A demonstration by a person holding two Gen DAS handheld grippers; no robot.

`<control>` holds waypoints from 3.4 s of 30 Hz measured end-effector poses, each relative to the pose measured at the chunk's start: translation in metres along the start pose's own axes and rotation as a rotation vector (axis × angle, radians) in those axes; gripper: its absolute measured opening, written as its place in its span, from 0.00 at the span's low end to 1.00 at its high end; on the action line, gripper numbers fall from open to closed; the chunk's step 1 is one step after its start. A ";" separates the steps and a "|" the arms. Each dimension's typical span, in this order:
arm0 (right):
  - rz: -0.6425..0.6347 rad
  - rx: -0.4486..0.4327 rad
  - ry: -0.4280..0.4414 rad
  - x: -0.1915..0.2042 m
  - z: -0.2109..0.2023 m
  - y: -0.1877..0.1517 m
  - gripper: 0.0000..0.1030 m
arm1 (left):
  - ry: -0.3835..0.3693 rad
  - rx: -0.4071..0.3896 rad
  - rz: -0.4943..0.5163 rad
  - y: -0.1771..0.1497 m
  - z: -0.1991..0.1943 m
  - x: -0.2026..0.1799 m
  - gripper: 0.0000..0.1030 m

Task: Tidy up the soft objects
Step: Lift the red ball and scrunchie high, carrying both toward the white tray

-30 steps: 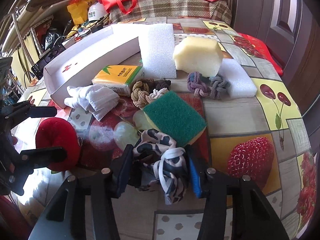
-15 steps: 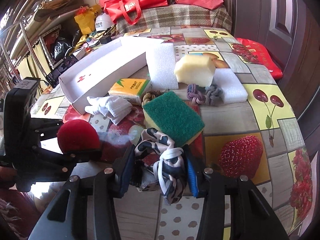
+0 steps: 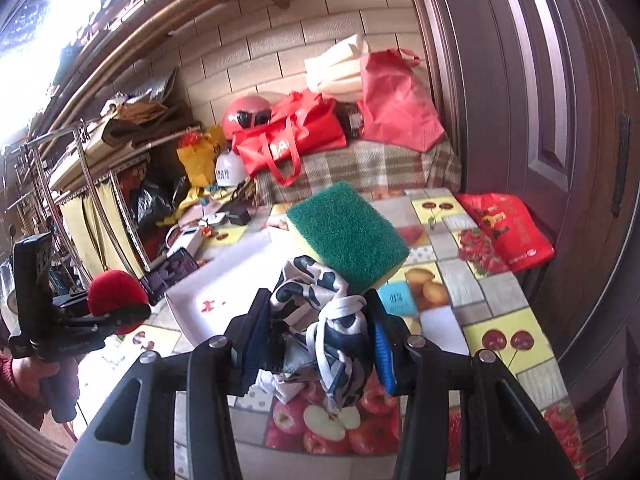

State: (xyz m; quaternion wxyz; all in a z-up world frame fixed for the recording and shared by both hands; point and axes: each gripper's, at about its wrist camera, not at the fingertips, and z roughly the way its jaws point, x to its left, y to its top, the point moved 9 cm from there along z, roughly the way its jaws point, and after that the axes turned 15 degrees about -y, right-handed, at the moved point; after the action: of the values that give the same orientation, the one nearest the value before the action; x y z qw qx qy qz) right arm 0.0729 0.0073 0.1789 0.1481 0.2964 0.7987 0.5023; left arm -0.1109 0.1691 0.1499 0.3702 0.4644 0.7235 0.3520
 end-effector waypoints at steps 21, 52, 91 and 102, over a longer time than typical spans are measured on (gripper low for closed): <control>-0.026 -0.345 0.095 0.054 -0.066 0.127 0.44 | 0.151 -0.369 0.165 0.185 -0.171 0.026 0.43; -0.167 0.486 -0.110 -0.034 0.051 -0.191 0.74 | -0.166 -0.111 -0.041 0.088 -0.050 -0.010 0.43; 0.094 -0.443 0.128 0.055 -0.083 0.164 0.39 | 0.191 -0.428 0.082 0.164 -0.193 0.039 0.44; 0.089 -0.446 0.124 0.057 -0.076 0.172 0.40 | 0.174 -0.420 0.071 0.170 -0.179 0.048 0.44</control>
State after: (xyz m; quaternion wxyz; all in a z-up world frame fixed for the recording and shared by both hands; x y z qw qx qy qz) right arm 0.0438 0.0435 0.3701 0.1385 0.2598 0.6618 0.6895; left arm -0.2096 0.2391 0.3705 0.3824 0.3703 0.6468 0.5461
